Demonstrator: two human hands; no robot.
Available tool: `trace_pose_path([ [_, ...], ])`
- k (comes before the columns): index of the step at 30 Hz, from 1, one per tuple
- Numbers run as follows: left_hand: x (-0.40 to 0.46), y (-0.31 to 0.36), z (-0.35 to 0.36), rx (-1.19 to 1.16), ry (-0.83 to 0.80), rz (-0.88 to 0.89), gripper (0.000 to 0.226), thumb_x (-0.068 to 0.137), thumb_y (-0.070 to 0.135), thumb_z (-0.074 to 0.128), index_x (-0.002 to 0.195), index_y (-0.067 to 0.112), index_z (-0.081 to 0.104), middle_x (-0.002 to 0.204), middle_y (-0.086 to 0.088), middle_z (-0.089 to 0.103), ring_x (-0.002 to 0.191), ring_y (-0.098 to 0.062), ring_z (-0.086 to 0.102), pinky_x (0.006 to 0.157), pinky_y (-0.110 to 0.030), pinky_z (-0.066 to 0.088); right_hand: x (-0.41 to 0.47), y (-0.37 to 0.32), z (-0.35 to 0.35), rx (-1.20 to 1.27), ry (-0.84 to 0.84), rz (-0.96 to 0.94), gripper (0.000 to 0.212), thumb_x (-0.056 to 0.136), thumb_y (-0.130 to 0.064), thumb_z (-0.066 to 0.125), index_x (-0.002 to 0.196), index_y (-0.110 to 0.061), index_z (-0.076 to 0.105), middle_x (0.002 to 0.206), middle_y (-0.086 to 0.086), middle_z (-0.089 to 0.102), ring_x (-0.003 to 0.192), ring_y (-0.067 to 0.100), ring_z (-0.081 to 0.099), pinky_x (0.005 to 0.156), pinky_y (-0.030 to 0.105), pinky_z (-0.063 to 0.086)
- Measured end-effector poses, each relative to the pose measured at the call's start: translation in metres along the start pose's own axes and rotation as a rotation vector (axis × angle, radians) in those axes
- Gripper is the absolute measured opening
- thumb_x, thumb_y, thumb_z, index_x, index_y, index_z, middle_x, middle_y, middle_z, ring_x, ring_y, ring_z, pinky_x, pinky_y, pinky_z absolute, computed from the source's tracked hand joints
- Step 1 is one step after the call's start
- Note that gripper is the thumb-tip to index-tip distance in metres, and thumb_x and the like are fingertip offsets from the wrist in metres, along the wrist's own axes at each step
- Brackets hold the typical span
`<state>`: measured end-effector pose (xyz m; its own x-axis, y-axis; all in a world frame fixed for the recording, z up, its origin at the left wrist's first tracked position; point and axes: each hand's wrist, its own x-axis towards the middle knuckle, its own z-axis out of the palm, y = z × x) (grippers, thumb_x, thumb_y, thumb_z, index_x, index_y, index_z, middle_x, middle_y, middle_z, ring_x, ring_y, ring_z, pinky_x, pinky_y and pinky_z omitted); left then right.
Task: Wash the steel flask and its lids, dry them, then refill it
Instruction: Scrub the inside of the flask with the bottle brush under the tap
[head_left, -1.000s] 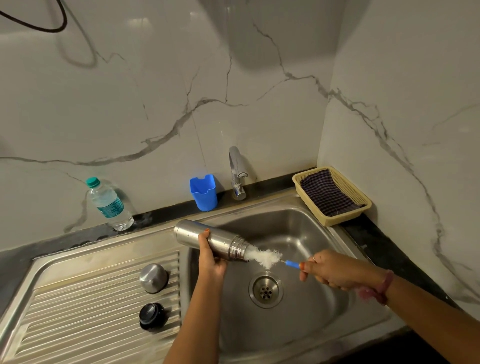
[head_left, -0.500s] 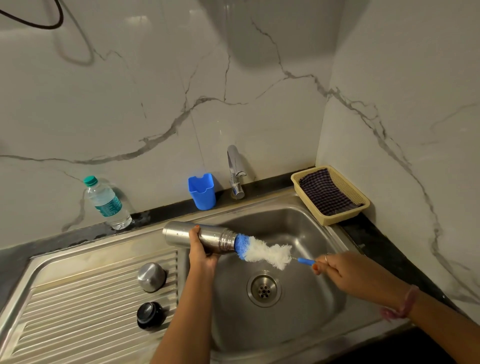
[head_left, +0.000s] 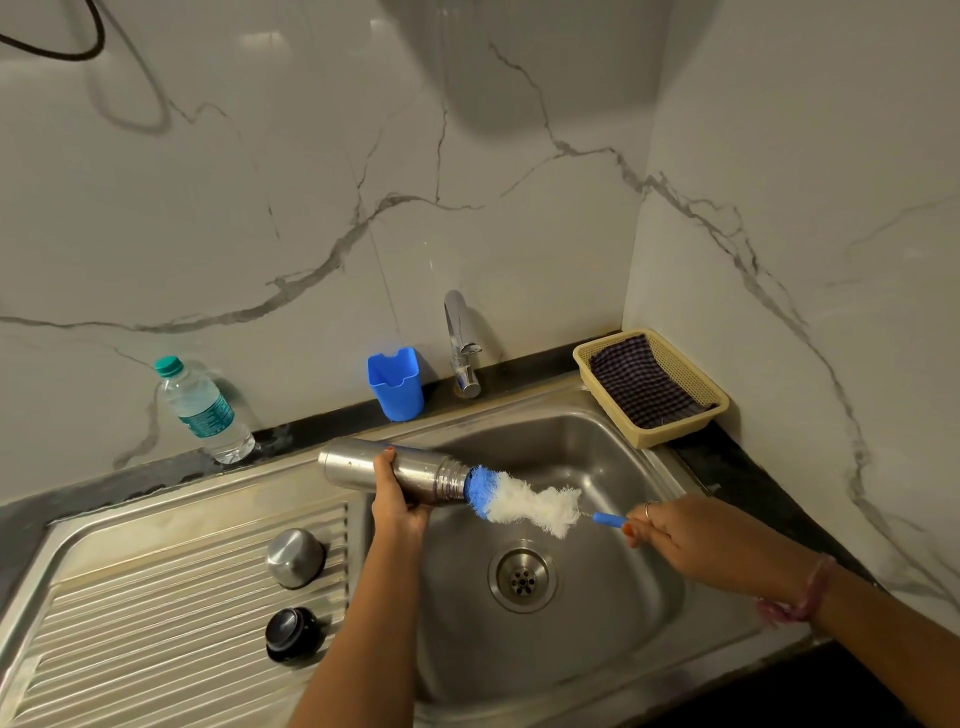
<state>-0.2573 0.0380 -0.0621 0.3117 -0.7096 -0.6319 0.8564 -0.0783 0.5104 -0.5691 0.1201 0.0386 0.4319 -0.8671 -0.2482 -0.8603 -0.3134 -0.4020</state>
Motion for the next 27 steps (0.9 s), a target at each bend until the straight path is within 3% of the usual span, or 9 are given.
trace_pose_path([
  [3, 0.0, 0.002, 0.002, -0.006, 0.014, 0.006, 0.065, 0.082, 0.027, 0.076, 0.136, 0.013, 0.042, 0.123, -0.015, 0.062, 0.11, -0.033, 0.063, 0.102, -0.059, 0.046, 0.002, 0.003, 0.001, -0.07, 0.0, -0.015, 0.025, 0.101, -0.035, 0.036, 0.079, -0.032, 0.046, 0.057, -0.011, 0.044, 0.055, -0.009, 0.053, 0.054, 0.009, 0.037],
  [5, 0.0, 0.003, 0.003, 0.002, 0.02, 0.003, 0.064, 0.081, 0.027, 0.077, 0.134, 0.012, 0.043, 0.121, -0.015, 0.063, 0.108, -0.032, 0.063, 0.099, -0.058, 0.048, 0.003, 0.005, 0.002, -0.135, 0.023, -0.025, 0.028, 0.101, -0.038, 0.033, 0.094, -0.022, 0.055, 0.058, -0.01, 0.043, 0.049, 0.004, 0.049, 0.052, 0.011, 0.036],
  [10, -0.001, 0.007, 0.008, 0.026, 0.031, -0.003, 0.062, 0.081, 0.028, 0.077, 0.133, 0.011, 0.046, 0.121, -0.014, 0.064, 0.101, -0.031, 0.065, 0.087, -0.055, 0.052, 0.0, 0.004, 0.003, -0.36, 0.07, -0.076, 0.038, 0.102, -0.044, 0.025, 0.121, -0.023, 0.05, 0.061, -0.009, 0.04, 0.05, 0.003, 0.042, 0.053, 0.011, 0.039],
  [15, 0.0, 0.007, 0.011, 0.034, 0.031, 0.005, 0.063, 0.082, 0.027, 0.075, 0.135, 0.012, 0.044, 0.121, -0.014, 0.063, 0.101, -0.03, 0.064, 0.089, -0.054, 0.051, -0.004, -0.004, -0.002, -0.411, 0.047, -0.06, 0.039, 0.102, -0.042, 0.024, 0.126, -0.022, 0.047, 0.062, -0.009, 0.04, 0.053, 0.004, 0.044, 0.062, 0.016, 0.047],
  [19, 0.001, 0.007, 0.012, 0.029, 0.029, 0.003, 0.065, 0.08, 0.027, 0.077, 0.134, 0.012, 0.045, 0.121, -0.014, 0.063, 0.105, -0.032, 0.064, 0.093, -0.056, 0.051, -0.003, -0.004, -0.005, -0.399, 0.029, -0.064, 0.037, 0.103, -0.039, 0.025, 0.124, -0.02, 0.049, 0.061, -0.01, 0.036, 0.05, 0.002, 0.04, 0.049, 0.01, 0.036],
  [22, 0.003, 0.007, 0.013, 0.034, 0.03, 0.014, 0.066, 0.08, 0.028, 0.077, 0.134, 0.012, 0.044, 0.12, -0.015, 0.063, 0.108, -0.032, 0.063, 0.096, -0.057, 0.05, -0.002, -0.001, -0.005, -0.36, 0.019, -0.06, 0.038, 0.102, -0.04, 0.026, 0.122, -0.019, 0.051, 0.061, -0.011, 0.035, 0.049, 0.001, 0.039, 0.049, 0.009, 0.035],
  [27, 0.002, 0.008, 0.016, 0.031, 0.033, 0.029, 0.061, 0.082, 0.028, 0.076, 0.13, 0.012, 0.043, 0.114, -0.014, 0.063, 0.101, -0.031, 0.063, 0.086, -0.054, 0.051, -0.003, 0.0, -0.004, -0.342, 0.02, -0.052, 0.038, 0.102, -0.041, 0.026, 0.121, -0.02, 0.051, 0.06, -0.01, 0.036, 0.048, 0.003, 0.04, 0.048, 0.01, 0.034],
])
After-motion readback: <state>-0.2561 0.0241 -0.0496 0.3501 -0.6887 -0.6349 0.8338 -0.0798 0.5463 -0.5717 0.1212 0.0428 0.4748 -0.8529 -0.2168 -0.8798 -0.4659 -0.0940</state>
